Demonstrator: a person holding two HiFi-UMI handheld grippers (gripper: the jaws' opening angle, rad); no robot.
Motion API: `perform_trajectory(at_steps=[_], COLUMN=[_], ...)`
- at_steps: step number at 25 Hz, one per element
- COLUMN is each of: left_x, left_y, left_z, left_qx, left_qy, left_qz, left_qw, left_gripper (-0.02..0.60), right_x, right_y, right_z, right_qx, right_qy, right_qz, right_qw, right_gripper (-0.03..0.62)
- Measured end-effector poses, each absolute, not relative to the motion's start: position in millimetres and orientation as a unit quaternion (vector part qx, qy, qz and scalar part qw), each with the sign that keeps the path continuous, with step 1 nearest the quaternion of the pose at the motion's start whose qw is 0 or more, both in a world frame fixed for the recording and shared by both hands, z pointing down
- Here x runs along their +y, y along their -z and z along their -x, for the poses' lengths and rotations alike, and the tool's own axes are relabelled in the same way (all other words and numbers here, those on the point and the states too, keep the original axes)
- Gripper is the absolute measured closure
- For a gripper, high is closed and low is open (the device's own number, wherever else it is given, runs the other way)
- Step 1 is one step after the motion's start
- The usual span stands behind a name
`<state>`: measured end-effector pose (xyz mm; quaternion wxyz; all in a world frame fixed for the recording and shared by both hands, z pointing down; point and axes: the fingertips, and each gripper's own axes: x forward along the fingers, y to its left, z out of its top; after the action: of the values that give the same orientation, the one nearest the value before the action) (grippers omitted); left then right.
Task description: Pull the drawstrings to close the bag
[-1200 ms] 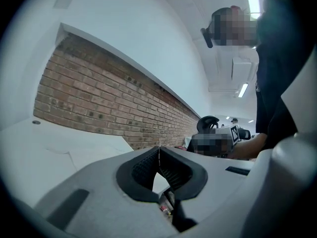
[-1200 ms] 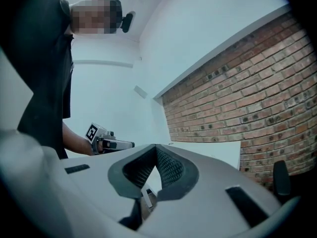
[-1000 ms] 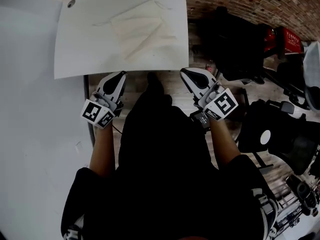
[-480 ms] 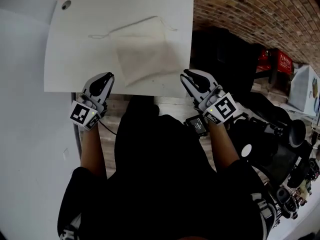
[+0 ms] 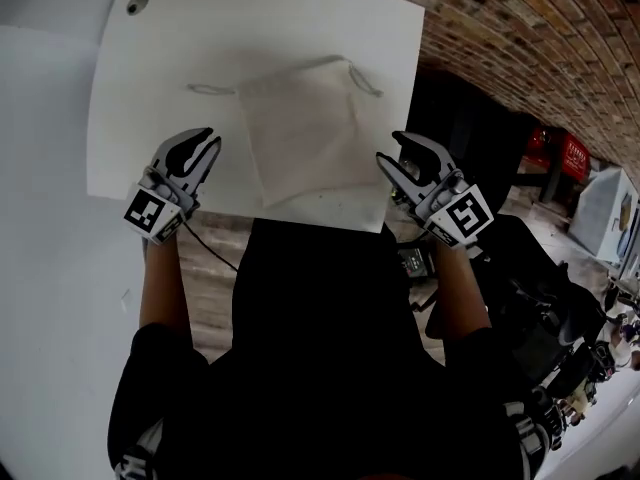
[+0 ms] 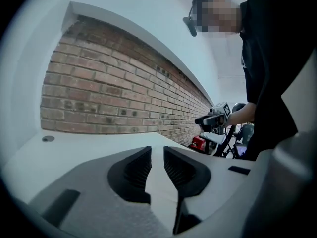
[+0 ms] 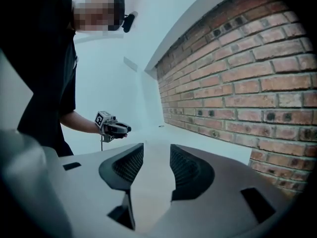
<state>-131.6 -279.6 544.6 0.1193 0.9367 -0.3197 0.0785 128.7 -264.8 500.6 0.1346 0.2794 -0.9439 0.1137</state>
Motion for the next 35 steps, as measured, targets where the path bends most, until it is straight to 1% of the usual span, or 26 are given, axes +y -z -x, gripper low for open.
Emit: perform_trajectory(at_steps=[1,4,6,7,11,12,13,14,15,18,24,27,30,31,34,35], left_x=[-286.1,-306.4,-320.4,-327.0,-346.7,-350.5,-354.3,-358.3,-362.5,-372.9,-373.6,-372.4,-371.5,-370.8,-367.0,-365.6], left_y=[-549.8,-570.3,-587.1,-593.9,-615.1,-621.2,-627.7,-634.5,-641.3,-652.8,-666.0,-689.1,-696.9,-697.2,-697.1,-696.9], left_z=[136.7,155.2,168.8,175.3,199.2,203.9,207.1,208.3,208.0,209.5,221.3,217.2,215.9,215.4,211.4,210.3], left_qx=[-0.321,-0.334,-0.334,-0.331,-0.301,-0.291,-0.280,-0.268,-0.256,-0.229,-0.164,-0.144,-0.143,-0.145,-0.144,-0.145], left_qy=[-0.082,-0.113,-0.143,-0.159,-0.236,-0.255,-0.274,-0.290,-0.305,-0.340,-0.391,-0.399,-0.398,-0.398,-0.401,-0.403], left_qz=[-0.936,-0.928,-0.924,-0.922,-0.919,-0.917,-0.916,-0.914,-0.913,-0.908,-0.900,-0.901,-0.901,-0.900,-0.900,-0.899], left_qw=[0.118,0.118,0.123,0.121,0.097,0.094,0.092,0.090,0.089,0.091,0.103,0.093,0.098,0.100,0.094,0.092], left_gripper=[0.510,0.499,0.476,0.466,0.449,0.437,0.406,0.390,0.388,0.390,0.390,0.390,0.396,0.403,0.484,0.501], right_x=[-272.3,-295.1,-309.2,-315.3,-337.0,-341.9,-346.4,-350.7,-354.7,-362.4,-362.6,-359.3,-360.4,-361.6,-365.5,-366.4], right_y=[-505.0,-521.1,-535.6,-543.5,-570.1,-575.7,-581.3,-586.6,-591.1,-595.9,-603.8,-625.4,-636.2,-636.9,-638.0,-639.0], right_z=[-130.0,-134.5,-137.9,-138.9,-135.7,-134.7,-134.4,-135.0,-136.3,-137.4,-127.8,-130.6,-131.3,-131.3,-132.0,-132.5], right_qx=[-0.945,-0.947,-0.945,-0.945,-0.944,-0.944,-0.943,-0.942,-0.941,-0.939,-0.933,-0.930,-0.930,-0.930,-0.929,-0.928], right_qy=[-0.115,-0.118,-0.123,-0.126,-0.141,-0.147,-0.154,-0.159,-0.163,-0.166,-0.184,-0.184,-0.183,-0.182,-0.177,-0.175], right_qz=[-0.275,-0.258,-0.249,-0.242,-0.219,-0.218,-0.218,-0.218,-0.217,-0.211,-0.210,-0.212,-0.213,-0.214,-0.218,-0.220], right_qw=[0.136,0.153,0.170,0.179,0.201,0.201,0.200,0.201,0.203,0.213,0.225,0.236,0.238,0.238,0.241,0.243], right_gripper=[0.431,0.427,0.413,0.395,0.387,0.387,0.387,0.375,0.356,0.342,0.342,0.342,0.342,0.342,0.342,0.342])
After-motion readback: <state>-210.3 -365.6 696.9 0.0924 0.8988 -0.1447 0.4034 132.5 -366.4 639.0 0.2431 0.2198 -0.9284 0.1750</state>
